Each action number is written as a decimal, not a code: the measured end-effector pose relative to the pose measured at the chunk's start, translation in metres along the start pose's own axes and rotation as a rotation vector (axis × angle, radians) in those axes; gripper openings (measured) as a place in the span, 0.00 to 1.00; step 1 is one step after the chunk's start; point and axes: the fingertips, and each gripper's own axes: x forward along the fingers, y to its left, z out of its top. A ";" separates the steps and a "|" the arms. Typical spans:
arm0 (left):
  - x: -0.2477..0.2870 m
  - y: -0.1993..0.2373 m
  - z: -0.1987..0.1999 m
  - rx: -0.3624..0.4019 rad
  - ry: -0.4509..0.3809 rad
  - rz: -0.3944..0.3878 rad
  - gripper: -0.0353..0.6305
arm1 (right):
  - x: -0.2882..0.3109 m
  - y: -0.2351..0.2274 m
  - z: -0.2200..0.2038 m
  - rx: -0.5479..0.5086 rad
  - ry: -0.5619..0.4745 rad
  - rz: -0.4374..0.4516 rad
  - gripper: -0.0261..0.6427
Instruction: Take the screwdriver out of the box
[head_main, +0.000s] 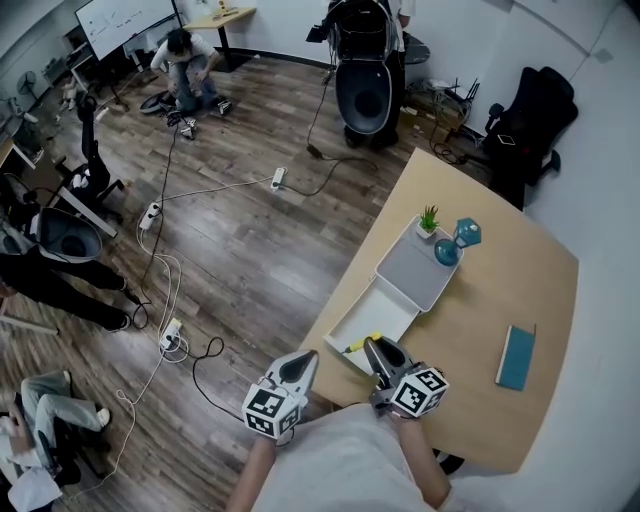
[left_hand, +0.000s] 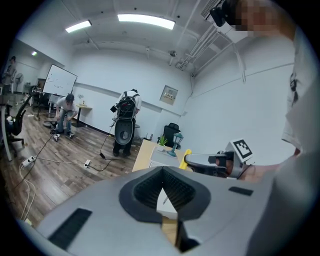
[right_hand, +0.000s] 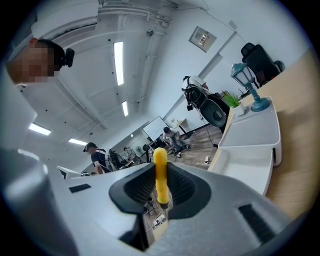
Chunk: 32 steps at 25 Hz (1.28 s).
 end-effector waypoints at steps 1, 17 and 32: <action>0.000 0.001 0.002 0.008 0.000 0.003 0.06 | 0.000 -0.001 0.003 -0.013 0.006 -0.007 0.15; 0.008 0.015 0.068 0.097 -0.050 -0.001 0.06 | 0.011 0.001 0.066 -0.453 0.134 -0.057 0.15; 0.026 0.006 0.118 0.096 -0.076 0.005 0.06 | 0.017 0.009 0.082 -0.454 0.079 -0.182 0.15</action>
